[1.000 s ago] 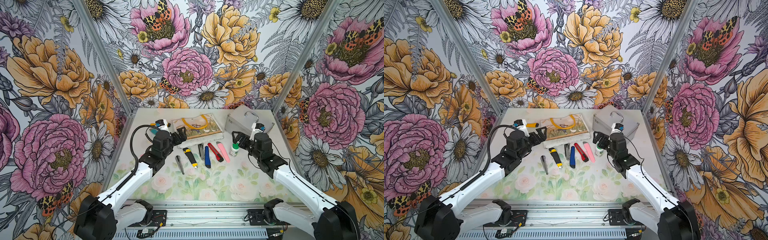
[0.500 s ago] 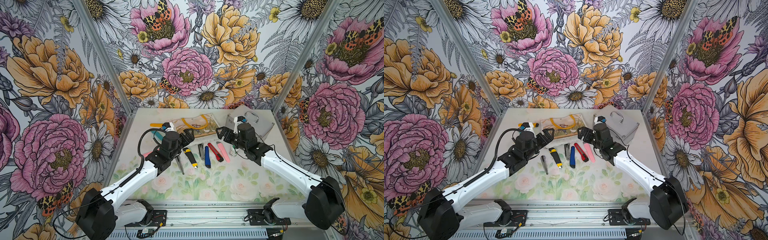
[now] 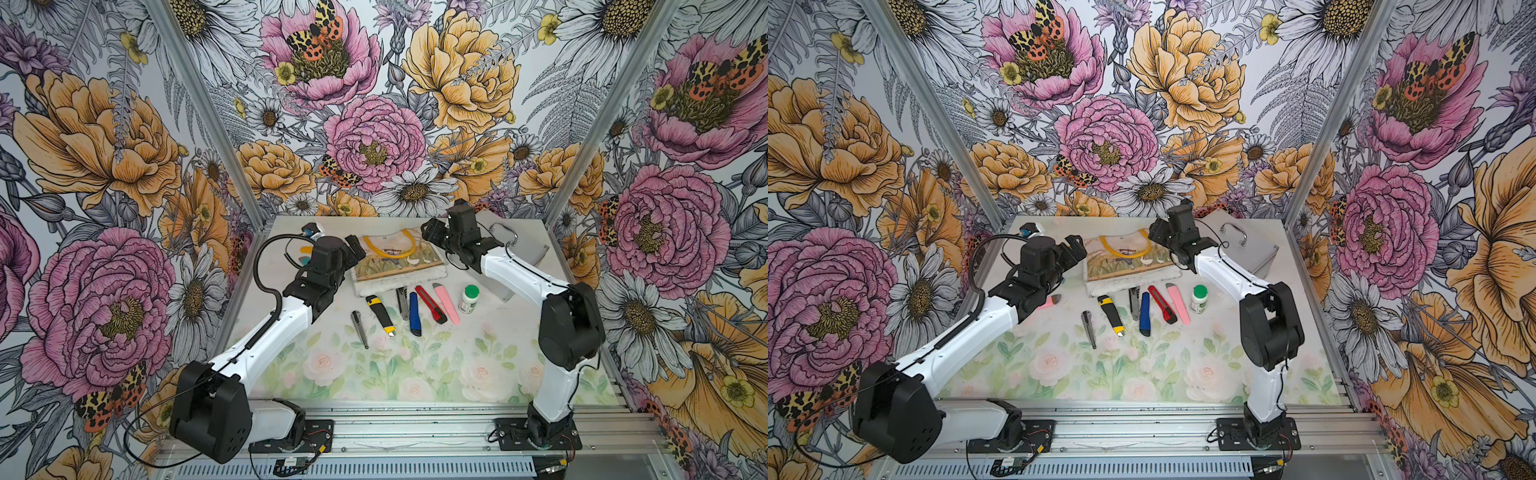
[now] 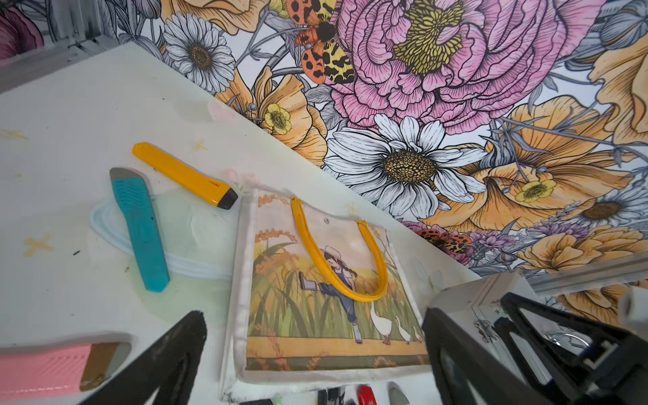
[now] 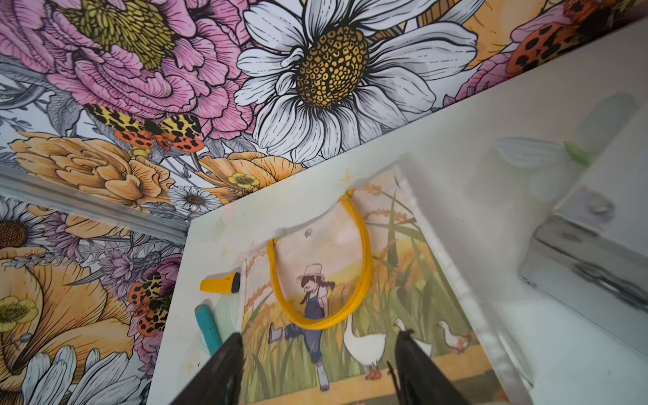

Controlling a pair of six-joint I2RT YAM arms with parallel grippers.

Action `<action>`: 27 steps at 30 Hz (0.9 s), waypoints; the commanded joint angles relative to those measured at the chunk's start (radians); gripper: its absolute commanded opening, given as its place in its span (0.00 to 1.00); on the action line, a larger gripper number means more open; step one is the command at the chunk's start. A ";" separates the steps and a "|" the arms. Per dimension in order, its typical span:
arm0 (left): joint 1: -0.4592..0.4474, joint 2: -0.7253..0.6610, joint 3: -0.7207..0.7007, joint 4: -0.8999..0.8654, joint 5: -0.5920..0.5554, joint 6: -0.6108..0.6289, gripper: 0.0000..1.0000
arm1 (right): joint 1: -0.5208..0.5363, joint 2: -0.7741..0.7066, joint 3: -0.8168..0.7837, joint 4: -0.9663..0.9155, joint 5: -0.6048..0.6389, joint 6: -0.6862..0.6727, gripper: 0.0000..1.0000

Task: Place the art knife into the pouch
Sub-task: Pick up the pouch from the center of the board.

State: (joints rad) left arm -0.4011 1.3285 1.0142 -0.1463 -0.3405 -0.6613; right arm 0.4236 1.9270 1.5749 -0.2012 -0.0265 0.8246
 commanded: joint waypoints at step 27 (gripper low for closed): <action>0.040 0.107 0.035 -0.065 0.000 0.086 0.99 | 0.018 0.457 0.298 -0.041 -0.017 0.212 0.56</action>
State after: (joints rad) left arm -0.3695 1.4338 1.0344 -0.1951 -0.3405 -0.5838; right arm 0.4309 2.3482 1.8488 -0.2459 -0.0578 1.0142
